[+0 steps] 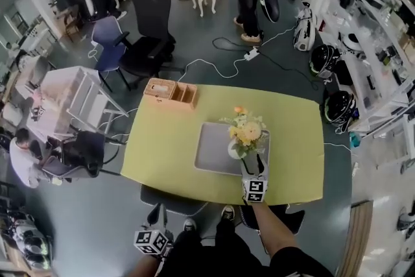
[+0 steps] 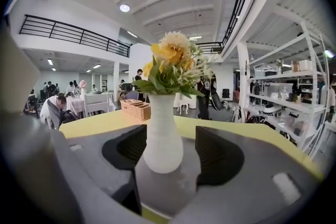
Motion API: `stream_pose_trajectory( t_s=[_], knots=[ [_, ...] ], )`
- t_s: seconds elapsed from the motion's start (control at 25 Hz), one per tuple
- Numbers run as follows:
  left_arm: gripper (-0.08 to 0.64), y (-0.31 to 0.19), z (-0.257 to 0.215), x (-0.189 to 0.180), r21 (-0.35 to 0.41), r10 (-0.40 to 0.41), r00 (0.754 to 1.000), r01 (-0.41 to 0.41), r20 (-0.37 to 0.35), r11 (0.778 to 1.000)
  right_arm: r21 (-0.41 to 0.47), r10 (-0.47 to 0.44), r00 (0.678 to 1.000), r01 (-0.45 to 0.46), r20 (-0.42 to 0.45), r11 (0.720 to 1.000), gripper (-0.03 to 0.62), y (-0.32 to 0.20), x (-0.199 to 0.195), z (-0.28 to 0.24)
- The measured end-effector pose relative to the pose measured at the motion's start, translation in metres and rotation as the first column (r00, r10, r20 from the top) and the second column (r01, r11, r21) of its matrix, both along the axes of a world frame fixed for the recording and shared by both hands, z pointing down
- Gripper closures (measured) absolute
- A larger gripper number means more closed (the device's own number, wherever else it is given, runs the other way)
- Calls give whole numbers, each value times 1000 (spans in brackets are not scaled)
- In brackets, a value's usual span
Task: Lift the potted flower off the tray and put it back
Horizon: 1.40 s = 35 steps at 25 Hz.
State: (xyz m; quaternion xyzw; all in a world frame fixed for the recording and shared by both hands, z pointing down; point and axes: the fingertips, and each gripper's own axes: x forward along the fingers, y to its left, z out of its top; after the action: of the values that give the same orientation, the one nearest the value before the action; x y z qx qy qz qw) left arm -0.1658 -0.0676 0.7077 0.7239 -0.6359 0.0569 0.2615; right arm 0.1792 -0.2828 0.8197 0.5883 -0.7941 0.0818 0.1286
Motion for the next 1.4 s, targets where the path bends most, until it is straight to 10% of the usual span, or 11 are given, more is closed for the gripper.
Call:
stream_pose_trajectory(
  t_s=[0.56,1.4],
  knots=[
    [552,-5,-35,-48,131,253,967,-248,-23,960,-73,96,985,-86,145,994,299,183,-43,-98],
    [552,58,-84,-24,255,547,836,-519,-50,816,87,47,971,-69,235,994,323,341,-165,-251]
  ],
)
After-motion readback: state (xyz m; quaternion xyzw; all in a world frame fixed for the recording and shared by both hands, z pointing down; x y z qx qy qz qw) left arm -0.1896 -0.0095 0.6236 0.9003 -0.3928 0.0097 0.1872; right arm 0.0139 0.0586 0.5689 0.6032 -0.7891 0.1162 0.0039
